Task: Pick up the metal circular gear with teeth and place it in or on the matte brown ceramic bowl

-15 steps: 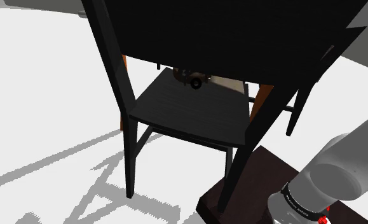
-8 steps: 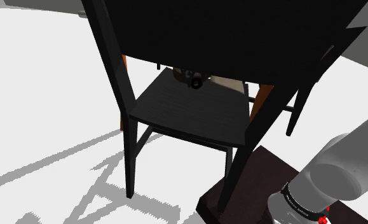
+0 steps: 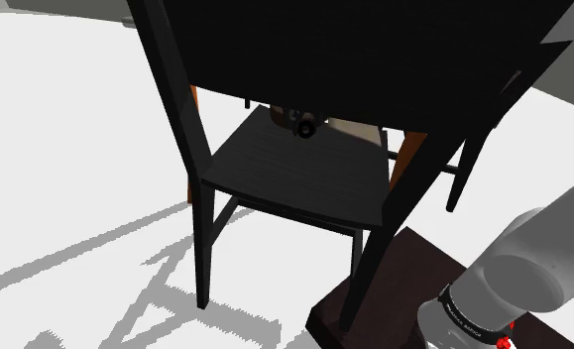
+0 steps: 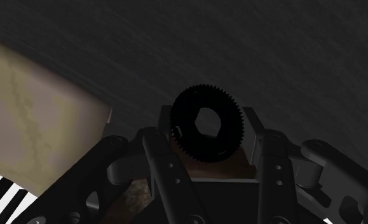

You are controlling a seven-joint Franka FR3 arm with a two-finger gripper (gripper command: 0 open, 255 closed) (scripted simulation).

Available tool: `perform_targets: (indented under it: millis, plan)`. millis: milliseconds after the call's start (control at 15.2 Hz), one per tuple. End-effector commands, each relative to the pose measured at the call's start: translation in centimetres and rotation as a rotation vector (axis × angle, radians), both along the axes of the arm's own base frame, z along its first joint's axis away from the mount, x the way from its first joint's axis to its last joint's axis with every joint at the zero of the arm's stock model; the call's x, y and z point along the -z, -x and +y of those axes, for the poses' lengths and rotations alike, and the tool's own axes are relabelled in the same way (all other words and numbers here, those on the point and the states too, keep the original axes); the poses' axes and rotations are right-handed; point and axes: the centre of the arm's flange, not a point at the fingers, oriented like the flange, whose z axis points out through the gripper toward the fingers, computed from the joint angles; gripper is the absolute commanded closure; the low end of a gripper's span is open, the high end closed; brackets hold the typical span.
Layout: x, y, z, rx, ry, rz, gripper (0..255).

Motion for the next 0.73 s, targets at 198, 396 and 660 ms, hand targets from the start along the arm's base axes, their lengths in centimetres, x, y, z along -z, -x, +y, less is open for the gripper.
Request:
perform_targets:
  millis: [198,396,660]
  plan:
    - [-2.4,0.0,0.0,0.0,0.0,0.0,255]
    - [-4.0,0.0,0.0,0.0,0.0,0.0,255]
    - [-6.1,0.0,0.0,0.0,0.0,0.0,255]
